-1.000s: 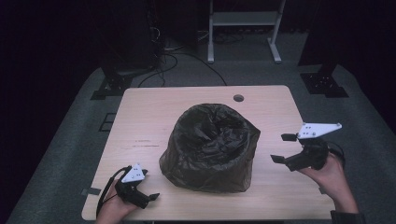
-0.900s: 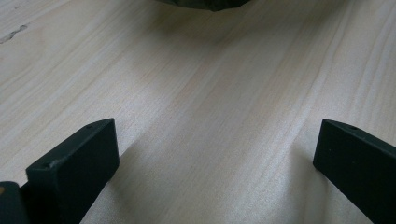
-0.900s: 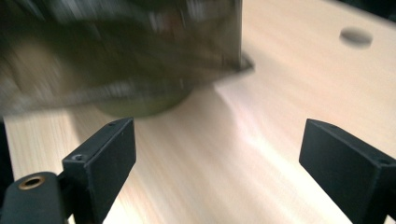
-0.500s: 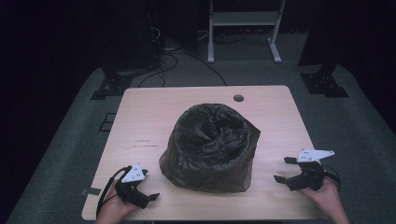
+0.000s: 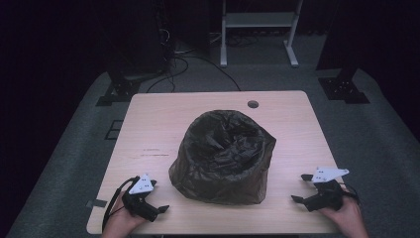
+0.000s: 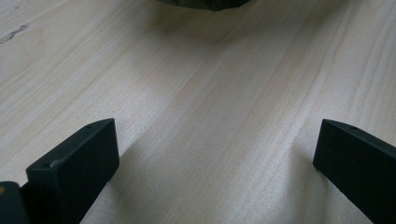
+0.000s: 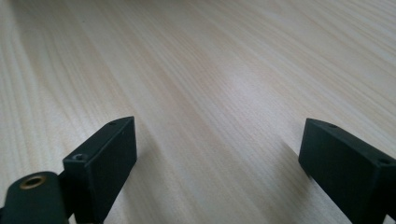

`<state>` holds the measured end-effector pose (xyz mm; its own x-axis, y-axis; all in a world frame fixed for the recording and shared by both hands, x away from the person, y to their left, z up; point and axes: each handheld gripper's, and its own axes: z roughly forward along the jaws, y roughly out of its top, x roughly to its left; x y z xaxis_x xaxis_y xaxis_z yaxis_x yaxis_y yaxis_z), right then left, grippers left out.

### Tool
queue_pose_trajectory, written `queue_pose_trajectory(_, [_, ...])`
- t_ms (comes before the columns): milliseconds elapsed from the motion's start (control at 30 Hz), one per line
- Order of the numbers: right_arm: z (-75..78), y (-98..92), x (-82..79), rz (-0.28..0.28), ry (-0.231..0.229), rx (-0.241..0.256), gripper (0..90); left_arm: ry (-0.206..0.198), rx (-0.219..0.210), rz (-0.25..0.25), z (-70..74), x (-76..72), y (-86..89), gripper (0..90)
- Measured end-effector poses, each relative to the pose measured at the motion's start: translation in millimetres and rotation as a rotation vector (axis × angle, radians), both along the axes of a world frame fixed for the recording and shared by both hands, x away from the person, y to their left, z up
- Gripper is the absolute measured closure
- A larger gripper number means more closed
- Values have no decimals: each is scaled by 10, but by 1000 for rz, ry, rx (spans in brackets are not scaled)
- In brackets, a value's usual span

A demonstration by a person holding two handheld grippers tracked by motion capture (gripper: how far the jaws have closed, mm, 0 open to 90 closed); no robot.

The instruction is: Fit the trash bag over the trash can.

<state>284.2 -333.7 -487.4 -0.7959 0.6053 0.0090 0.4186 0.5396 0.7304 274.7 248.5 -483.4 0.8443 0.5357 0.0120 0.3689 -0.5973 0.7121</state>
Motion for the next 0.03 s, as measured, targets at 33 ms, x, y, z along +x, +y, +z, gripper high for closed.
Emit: queue_pose_trajectory(33, [0,0,-1,0,1,0,99,0,-1,1,0,0,-1,0])
